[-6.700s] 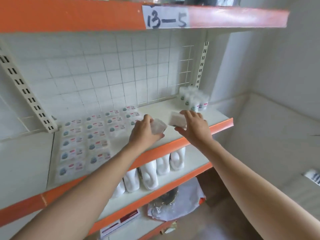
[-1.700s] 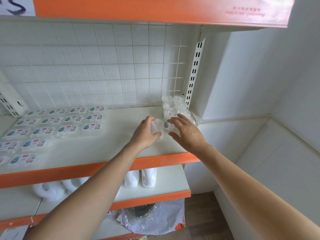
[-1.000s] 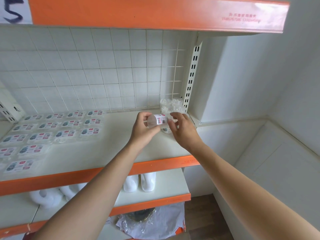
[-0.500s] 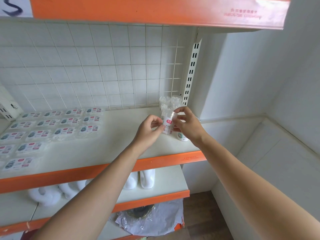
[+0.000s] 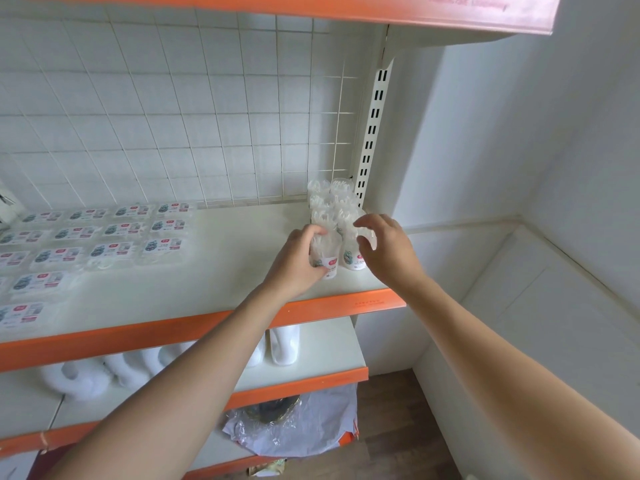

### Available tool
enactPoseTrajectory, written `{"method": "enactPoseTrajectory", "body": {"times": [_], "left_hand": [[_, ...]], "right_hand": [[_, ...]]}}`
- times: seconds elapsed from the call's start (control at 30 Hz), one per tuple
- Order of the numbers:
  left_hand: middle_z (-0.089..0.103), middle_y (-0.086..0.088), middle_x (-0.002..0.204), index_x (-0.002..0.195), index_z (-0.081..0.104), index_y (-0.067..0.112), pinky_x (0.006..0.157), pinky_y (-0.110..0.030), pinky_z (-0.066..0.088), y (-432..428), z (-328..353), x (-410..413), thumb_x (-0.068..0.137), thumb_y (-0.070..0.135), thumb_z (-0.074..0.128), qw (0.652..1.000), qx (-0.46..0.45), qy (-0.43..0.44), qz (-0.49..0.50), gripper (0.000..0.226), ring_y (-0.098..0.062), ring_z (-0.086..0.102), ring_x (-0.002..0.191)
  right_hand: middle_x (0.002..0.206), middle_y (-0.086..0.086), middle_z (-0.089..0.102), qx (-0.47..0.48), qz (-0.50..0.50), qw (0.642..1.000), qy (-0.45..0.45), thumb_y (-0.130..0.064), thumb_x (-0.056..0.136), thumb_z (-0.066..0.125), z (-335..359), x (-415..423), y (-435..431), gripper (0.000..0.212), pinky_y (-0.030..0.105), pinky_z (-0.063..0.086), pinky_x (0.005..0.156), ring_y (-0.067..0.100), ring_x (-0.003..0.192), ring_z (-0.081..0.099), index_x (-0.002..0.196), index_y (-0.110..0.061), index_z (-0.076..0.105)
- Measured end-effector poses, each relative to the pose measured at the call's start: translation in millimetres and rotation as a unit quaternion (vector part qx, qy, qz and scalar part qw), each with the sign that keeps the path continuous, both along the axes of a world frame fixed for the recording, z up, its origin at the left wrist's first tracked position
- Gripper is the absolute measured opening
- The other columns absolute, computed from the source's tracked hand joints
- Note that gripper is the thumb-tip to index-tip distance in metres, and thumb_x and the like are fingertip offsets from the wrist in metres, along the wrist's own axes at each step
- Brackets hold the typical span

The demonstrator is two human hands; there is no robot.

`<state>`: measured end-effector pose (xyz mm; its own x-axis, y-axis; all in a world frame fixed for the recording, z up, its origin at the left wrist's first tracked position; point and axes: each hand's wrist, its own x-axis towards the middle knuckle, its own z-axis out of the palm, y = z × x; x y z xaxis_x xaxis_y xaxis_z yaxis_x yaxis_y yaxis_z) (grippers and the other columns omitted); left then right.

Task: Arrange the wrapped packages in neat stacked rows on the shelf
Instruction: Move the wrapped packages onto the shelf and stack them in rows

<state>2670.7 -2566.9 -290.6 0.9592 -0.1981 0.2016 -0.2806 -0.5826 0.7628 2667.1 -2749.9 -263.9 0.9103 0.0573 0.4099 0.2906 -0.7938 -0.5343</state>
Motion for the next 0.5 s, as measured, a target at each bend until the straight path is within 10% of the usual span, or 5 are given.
{"method": "enactPoseTrajectory", "body": {"times": [0.5], "left_hand": [[0.045,-0.007,0.119,0.125,0.046,0.017,0.073,-0.04,0.05,-22,-5,6,0.083,0.006,0.067,0.985,0.143,-0.043,0.082,0.048,-0.03,0.059,0.088]], "right_hand": [[0.127,0.009,0.05,-0.054,0.007,0.997,0.055,-0.01,0.087,0.065,-20,9,-16,0.027,0.023,0.034,0.088,0.028,0.12,0.046,0.114,-0.011,0.06]]}}
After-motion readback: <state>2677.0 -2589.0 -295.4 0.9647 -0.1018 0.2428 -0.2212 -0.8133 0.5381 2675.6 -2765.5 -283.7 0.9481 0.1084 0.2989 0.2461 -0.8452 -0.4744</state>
